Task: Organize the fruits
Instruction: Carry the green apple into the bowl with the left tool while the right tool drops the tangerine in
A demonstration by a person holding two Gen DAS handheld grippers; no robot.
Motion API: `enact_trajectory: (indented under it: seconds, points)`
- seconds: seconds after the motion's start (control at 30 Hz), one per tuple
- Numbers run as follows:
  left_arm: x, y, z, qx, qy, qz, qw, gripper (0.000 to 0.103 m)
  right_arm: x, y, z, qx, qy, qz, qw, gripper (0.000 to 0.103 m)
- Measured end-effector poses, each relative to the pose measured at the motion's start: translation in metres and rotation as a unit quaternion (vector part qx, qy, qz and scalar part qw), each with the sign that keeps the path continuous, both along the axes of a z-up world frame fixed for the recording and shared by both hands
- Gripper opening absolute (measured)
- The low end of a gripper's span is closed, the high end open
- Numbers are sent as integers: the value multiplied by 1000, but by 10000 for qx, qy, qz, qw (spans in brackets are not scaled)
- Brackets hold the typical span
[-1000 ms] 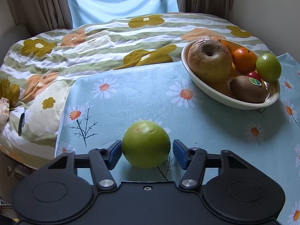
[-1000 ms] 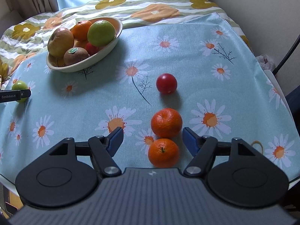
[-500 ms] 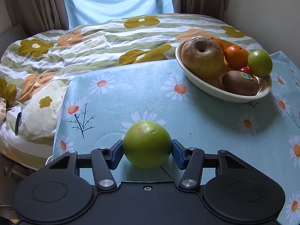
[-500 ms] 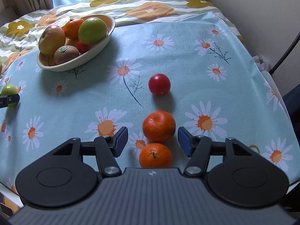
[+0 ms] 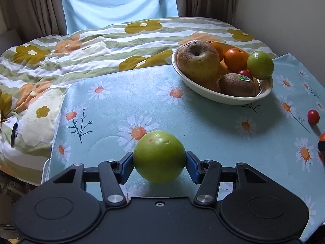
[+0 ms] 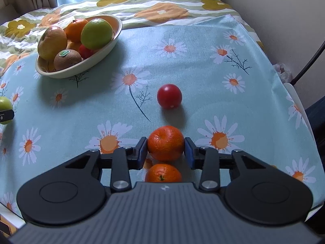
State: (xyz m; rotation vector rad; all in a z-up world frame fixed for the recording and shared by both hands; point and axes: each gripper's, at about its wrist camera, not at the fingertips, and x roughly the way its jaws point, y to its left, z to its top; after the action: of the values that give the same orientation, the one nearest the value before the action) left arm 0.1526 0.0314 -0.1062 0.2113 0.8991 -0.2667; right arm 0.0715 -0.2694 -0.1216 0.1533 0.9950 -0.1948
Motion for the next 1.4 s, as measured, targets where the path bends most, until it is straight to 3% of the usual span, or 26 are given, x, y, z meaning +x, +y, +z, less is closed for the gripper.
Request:
enact_trajectory:
  seconds: [0.47,0.87,1.13,1.4]
  points:
    - [-1,-5,50,-372,-348,-177,9985,59,12,23,57,48,-448,243,9987,53]
    - [32,-19,103,-648,-868,-372,9934,59,65,39,117,91,-962,691,9929,53]
    - [70,-42,112,-688,-1036,-289,9918,59,119,43,133,99,-1194,1135,9863,53]
    - [118,-67,97,-564,-916,-52,9942,59,176,33,124,268,-1192,1532,9806,53]
